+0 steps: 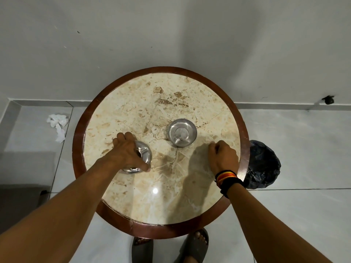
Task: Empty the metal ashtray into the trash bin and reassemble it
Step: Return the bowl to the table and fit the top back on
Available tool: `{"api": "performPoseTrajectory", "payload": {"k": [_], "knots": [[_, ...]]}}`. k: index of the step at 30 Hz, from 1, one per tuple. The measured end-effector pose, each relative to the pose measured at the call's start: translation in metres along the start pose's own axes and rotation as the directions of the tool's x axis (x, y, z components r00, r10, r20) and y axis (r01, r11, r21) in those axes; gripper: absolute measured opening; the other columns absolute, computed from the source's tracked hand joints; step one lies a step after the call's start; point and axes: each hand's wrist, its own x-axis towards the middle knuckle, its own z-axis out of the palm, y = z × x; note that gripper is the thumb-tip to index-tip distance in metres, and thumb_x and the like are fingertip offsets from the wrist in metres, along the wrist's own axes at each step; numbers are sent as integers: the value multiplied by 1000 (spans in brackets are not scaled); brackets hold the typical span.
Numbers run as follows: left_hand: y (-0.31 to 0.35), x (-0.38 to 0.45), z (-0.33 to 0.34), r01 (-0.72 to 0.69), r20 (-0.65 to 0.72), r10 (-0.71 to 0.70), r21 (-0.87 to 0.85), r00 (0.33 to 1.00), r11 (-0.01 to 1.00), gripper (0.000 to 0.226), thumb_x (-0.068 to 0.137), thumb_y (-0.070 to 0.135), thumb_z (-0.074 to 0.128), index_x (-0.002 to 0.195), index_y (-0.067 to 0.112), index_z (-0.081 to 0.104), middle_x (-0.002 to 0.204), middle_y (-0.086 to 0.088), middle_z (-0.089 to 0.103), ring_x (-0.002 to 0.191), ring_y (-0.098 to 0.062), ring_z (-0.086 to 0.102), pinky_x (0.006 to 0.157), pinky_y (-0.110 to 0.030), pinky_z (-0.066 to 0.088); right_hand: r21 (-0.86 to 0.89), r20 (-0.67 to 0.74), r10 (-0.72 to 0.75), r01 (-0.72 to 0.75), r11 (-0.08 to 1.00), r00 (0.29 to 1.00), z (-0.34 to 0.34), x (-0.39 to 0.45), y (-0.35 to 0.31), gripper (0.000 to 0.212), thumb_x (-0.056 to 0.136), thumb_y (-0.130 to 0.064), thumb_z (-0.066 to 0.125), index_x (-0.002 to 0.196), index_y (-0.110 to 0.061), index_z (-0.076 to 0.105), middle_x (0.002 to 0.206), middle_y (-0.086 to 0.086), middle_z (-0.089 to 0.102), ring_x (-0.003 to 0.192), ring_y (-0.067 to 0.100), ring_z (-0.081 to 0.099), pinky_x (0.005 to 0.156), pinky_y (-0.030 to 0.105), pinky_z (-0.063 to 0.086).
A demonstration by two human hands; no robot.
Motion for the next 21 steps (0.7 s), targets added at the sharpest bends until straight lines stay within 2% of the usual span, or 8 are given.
{"api": "performPoseTrajectory", "payload": {"k": [3,5,7,9,12,16,18,21], "knots": [[13,2,-5,46,71,-28,-265,997,963,130,37,67,94,140,17,33,124,-2,32,120,-17,37,89,-32,45,287,109,-72,38,957,991,2,-16,-25,37,93,-45,57,77,-13,64,67,3,67,62,26,63,57,34,50],[24,2,-9,67,108,-14,-498,994,864,113,43,66,92,130,20,38,124,-2,45,115,-19,55,84,-31,52,530,295,-61,-110,841,954,2,-23,-43,36,89,-44,66,79,-9,69,69,5,71,58,27,66,50,35,53],[39,0,-15,76,147,28,-658,989,749,87,60,71,78,122,16,49,115,-6,61,101,-23,67,80,-36,59,649,452,-67,-277,709,889,1,-27,-56,33,87,-40,73,81,-7,72,66,3,71,53,23,65,45,30,51],[55,1,-20,101,142,15,-768,990,633,81,68,73,58,123,13,60,117,-13,69,106,-31,70,95,-50,60,678,533,-86,-364,639,842,-2,-29,-63,30,88,-35,75,87,-5,74,68,2,72,55,19,67,47,29,53],[75,2,-24,127,100,-80,-818,992,560,56,96,52,41,134,11,50,128,-16,64,111,-30,65,100,-47,55,730,559,-91,-437,526,824,-7,-28,-66,31,90,-26,74,96,4,73,73,9,75,59,21,70,52,31,57],[96,2,-19,145,73,-165,-863,984,484,48,104,28,40,146,6,44,142,-18,59,122,-33,64,91,-40,55,766,510,-52,-426,482,859,-15,-19,-67,24,87,-13,76,98,8,72,78,17,73,65,27,72,57,36,61],[105,0,-16,115,-7,-231,-853,973,509,44,103,22,43,143,6,50,147,-17,56,127,-35,62,90,-39,54,762,481,8,-423,490,877,-16,-13,-67,19,87,-10,76,93,7,72,76,19,72,64,28,71,62,41,63],[114,-1,-10,22,-162,-271,-823,949,568,32,102,21,51,127,7,67,140,-17,62,129,-38,61,108,-49,53,757,434,94,-419,501,896,-17,-1,-66,11,87,-6,75,85,4,73,72,18,70,57,24,70,60,39,63]]}}
